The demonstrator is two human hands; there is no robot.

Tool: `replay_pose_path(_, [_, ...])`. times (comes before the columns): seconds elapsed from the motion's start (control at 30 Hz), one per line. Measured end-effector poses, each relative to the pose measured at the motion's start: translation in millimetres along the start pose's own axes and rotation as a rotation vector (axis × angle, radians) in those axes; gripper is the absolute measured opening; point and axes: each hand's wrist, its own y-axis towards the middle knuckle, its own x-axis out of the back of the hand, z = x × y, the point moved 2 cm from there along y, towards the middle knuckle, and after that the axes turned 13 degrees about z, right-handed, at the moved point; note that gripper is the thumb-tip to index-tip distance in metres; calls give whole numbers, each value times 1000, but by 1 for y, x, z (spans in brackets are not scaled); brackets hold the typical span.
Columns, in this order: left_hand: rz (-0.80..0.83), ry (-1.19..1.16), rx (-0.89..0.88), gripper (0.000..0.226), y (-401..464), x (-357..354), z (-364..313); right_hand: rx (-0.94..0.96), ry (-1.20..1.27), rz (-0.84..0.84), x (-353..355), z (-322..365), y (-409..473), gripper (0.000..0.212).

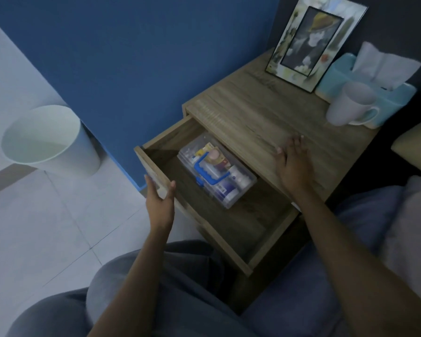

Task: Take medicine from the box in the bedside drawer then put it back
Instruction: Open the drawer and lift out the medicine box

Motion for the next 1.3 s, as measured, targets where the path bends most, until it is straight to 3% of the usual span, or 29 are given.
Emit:
replay_pose_path(0.07, [-153, 72, -167, 68, 5, 2, -25, -46, 238, -135, -4, 23, -28, 58])
replay_pose_path(0.17, [-144, 325, -392, 49, 30, -6, -61, -25, 603, -108, -37, 74, -85, 58])
replay_pose_path(0.3, [132, 632, -312, 45, 82, -27, -74, -105, 921, -43, -86, 111, -128, 55])
replay_pose_path(0.43, [277, 829, -246, 45, 122, -40, -70, -293, 1039, -197, -104, 101, -109, 61])
replay_pose_path(0.53, [376, 809, -121, 51, 145, -48, -64, -403, 1089, -312, -114, 92, -85, 57])
replay_pose_path(0.6, [441, 775, -18, 57, 155, -53, -58, -476, 1184, -300, -124, 90, -71, 52])
replay_pose_path(0.73, [463, 691, 70, 52, 167, -55, -50, -557, 1406, -304, -139, 91, -62, 21])
replay_pose_path(0.93, [449, 644, 61, 38, 160, -41, -53, -596, 1512, -257, -140, 101, -69, 43])
replay_pose_path(1.1, [414, 688, 15, 53, 138, -20, -75, -580, 1496, -152, -125, 115, -80, 43])
replay_pose_path(1.3, [304, 683, -68, 52, 107, 2, -113, -528, 1496, -104, -89, 134, -93, 46])
